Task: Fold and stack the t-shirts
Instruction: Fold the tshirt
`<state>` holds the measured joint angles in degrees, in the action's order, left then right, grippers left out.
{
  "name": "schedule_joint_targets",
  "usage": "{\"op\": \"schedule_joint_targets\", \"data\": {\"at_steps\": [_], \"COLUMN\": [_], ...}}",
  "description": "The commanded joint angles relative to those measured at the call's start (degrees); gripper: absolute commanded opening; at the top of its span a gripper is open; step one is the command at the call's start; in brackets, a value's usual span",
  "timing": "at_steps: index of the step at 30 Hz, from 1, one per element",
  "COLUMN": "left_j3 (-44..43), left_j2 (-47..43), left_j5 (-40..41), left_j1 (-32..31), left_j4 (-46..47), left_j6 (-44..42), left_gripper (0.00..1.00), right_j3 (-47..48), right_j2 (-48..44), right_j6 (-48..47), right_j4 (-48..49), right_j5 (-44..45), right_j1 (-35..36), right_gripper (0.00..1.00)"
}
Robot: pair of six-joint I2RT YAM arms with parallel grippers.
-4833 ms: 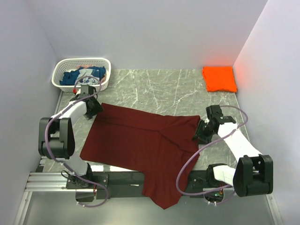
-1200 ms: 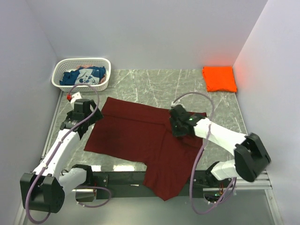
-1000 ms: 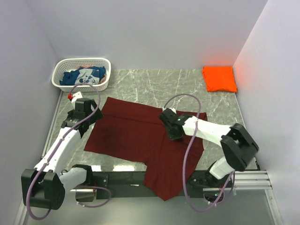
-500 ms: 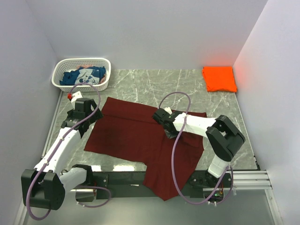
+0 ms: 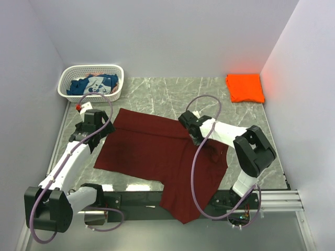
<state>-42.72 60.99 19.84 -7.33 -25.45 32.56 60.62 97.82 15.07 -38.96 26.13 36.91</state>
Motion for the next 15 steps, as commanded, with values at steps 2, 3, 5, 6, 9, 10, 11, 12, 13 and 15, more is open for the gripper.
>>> {"op": "schedule_joint_targets", "data": {"at_steps": [2, 3, 5, 6, 9, 10, 11, 12, 13, 15], "left_j3": [-1.8, -1.8, -1.8, -1.8, -1.8, -1.9, -2.0, -2.0, -2.0, -2.0], "left_j2": [0.5, 0.5, 0.6, 0.6, 0.8, 1.0, 1.1, 1.1, 1.2, 1.3], "left_j5": [1.0, 1.0, 1.1, 1.1, 0.9, 1.0, 0.9, 1.0, 0.9, 0.9], "left_j1": [-0.1, -0.1, -0.1, -0.1, -0.1, -0.1, -0.1, -0.1, -0.1, -0.1], "left_j4": [1.5, 1.5, 1.5, 1.6, 1.5, 1.5, 1.5, 1.5, 1.5, 1.4], "left_j6": [-0.9, -0.9, -0.9, -0.9, -0.9, -1.0, -1.0, -1.0, -1.0, -1.0], "left_gripper": [0.91, 0.91, 0.91, 0.91, 0.91, 0.91, 0.91, 0.91, 0.91, 0.91], "right_j3": [2.9, 3.4, 3.7, 3.8, 3.5, 3.3, 3.1, 2.8, 2.7, 2.3], "right_j2": [0.7, 0.7, 0.1, -0.3, -2.5, -3.9, -4.4, -5.0, -6.0, -6.7], "right_j6": [-2.7, -2.7, -2.6, -2.5, -1.7, -1.6, -1.0, -0.6, -0.3, 0.6], "right_j4": [1.6, 1.4, 1.3, 1.3, 0.9, 1.0, 0.9, 0.9, 0.9, 0.8], "right_j5": [0.5, 0.3, 0.2, 0.0, -0.6, -0.6, -0.8, -1.1, -1.3, -1.8], "right_j1": [-3.0, -3.3, -3.6, -3.5, -2.5, -1.9, -0.6, 0.0, 0.6, 2.9], "right_gripper": [0.29, 0.29, 0.29, 0.29, 0.29, 0.29, 0.29, 0.3, 0.3, 0.31]}}
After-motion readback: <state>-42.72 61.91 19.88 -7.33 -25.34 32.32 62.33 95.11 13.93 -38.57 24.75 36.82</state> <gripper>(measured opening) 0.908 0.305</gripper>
